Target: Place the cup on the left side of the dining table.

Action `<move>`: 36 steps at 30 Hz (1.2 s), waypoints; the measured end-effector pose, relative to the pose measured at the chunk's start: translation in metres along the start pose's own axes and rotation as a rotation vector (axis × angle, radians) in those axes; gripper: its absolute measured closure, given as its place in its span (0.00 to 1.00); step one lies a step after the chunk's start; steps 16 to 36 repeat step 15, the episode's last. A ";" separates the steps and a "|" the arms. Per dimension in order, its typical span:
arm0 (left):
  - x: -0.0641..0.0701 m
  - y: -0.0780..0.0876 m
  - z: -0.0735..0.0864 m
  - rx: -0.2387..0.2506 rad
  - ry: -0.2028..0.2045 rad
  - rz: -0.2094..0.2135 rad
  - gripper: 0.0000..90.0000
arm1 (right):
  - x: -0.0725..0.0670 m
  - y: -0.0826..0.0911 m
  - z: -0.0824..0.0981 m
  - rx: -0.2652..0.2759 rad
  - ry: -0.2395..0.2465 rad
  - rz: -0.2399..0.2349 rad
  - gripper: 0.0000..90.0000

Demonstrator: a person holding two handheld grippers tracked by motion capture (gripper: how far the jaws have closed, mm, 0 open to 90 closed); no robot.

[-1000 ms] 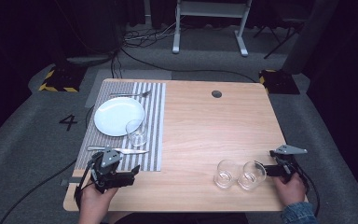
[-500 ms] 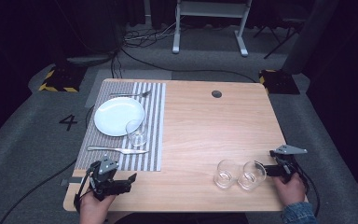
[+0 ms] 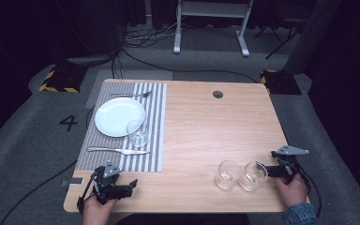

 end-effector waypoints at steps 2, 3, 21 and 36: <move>-0.002 -0.005 0.003 0.011 -0.009 -0.008 0.16 | 0.000 0.000 0.000 -0.001 -0.001 0.000 0.12; -0.003 -0.005 0.003 0.018 -0.009 -0.009 0.16 | 0.000 0.000 0.000 0.000 -0.001 0.000 0.12; -0.004 -0.007 0.007 0.038 -0.043 -0.049 0.10 | 0.000 0.000 0.000 0.000 0.000 0.000 0.12; -0.004 -0.007 0.007 0.038 -0.043 -0.049 0.10 | 0.000 0.000 0.000 0.000 0.000 0.000 0.12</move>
Point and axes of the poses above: each handheld gripper's, and its own axes: y roughly backward along the jaws, z roughly out of its underside, x roughly to its right, the point moved 5 cm from there along -y, roughly forward along the jaws, and after that the axes turned 9 degrees about y, right-handed, at the moved point
